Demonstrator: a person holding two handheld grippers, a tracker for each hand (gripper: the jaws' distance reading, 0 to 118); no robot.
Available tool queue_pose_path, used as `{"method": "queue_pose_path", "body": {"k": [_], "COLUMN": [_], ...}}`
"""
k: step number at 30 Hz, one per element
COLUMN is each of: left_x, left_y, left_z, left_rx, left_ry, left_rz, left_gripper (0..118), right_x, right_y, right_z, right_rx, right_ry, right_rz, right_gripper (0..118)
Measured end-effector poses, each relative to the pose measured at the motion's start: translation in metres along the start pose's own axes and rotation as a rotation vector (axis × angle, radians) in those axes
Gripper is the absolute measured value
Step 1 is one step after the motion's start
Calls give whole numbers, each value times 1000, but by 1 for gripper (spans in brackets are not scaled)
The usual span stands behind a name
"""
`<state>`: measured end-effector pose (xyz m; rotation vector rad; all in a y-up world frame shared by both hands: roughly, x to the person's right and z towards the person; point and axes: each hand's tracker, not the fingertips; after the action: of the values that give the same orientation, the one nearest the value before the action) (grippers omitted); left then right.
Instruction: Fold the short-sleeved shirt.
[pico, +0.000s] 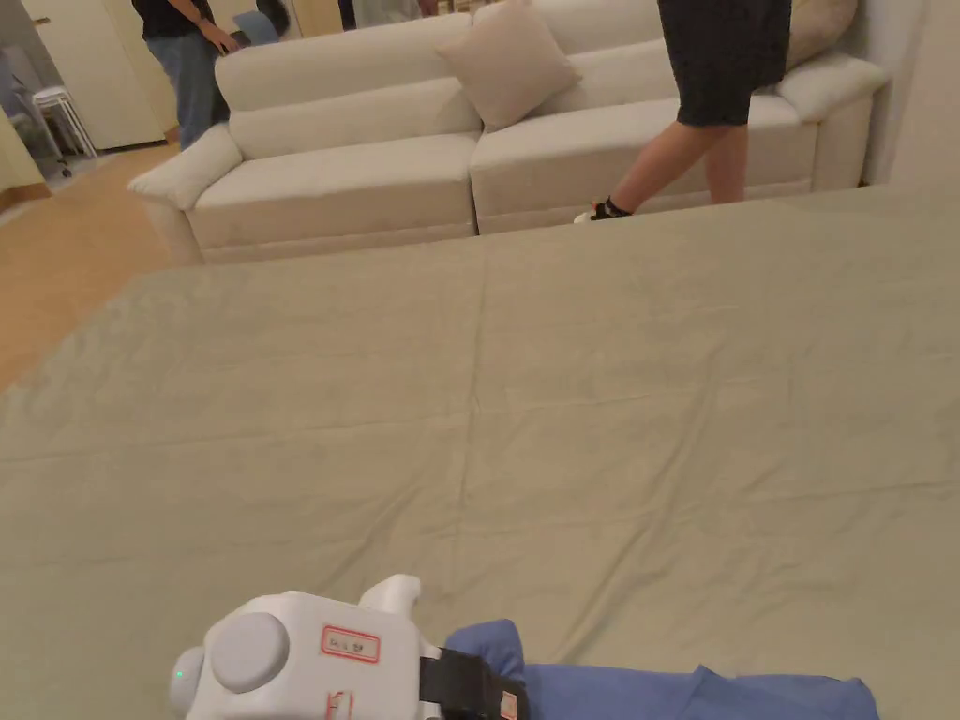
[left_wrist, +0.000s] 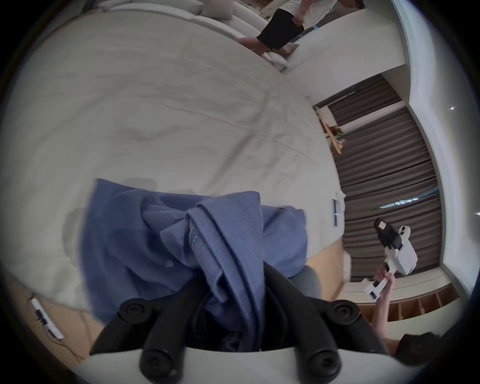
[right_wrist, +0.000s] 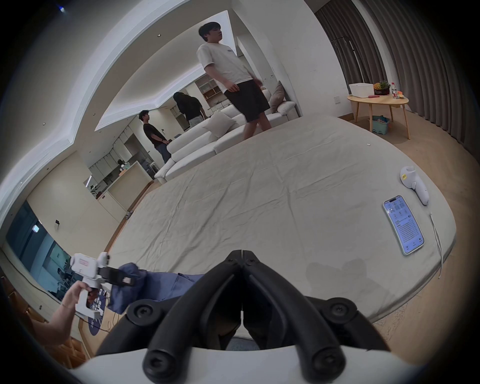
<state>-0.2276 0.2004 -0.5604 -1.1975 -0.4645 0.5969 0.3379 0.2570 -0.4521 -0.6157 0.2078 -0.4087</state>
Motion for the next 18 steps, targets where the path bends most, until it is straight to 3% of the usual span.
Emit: {"method": "queue_pose_path", "body": {"k": [2,5,6,8,9,10,11,12,15,16,17,18], "left_x": [12,5,5,-6,-10,-9,-8,-11,-13,-14,-14,-13], "left_y": [-2,1,1,7,5,1,-3,-5,-17,-20,-23,-26], "left_z": [-30,-61,-67,-72,-66,-54,-41,-25,23,32,37,37], "left_rx": [-44,-75,-47,-82,-72,-59,-34,17,117,131,146,147], "left_ry": [-48,27,68,43,23,-15,-44,-90,-136,-112,-72,-33], "left_rz": [14,-41,-47,-31,-7,18,27,54,131,74,19,-14], "left_gripper": [5,7,17,23,40,89,112,117,116,114,102,60], "right_x": [4,13,16,22,25,27,29,32,37,38,40,40], "right_y": [0,-4,-6,-9,-10,-12,-14,-17,-22,-23,-23,-25], "right_z": [7,20,22,24,25,26,26,27,25,24,23,22], "right_rx": [-4,12,11,6,3,0,-1,0,-3,-6,-9,-10], "right_ry": [5,17,16,5,-5,-9,-9,-11,-15,-20,-19,-20], "right_rz": [0,-10,-15,-25,-29,-34,-37,-45,-69,-73,-76,-80], "right_gripper": [0,0,0,0,0,0,0,0,0,0,0,0]}}
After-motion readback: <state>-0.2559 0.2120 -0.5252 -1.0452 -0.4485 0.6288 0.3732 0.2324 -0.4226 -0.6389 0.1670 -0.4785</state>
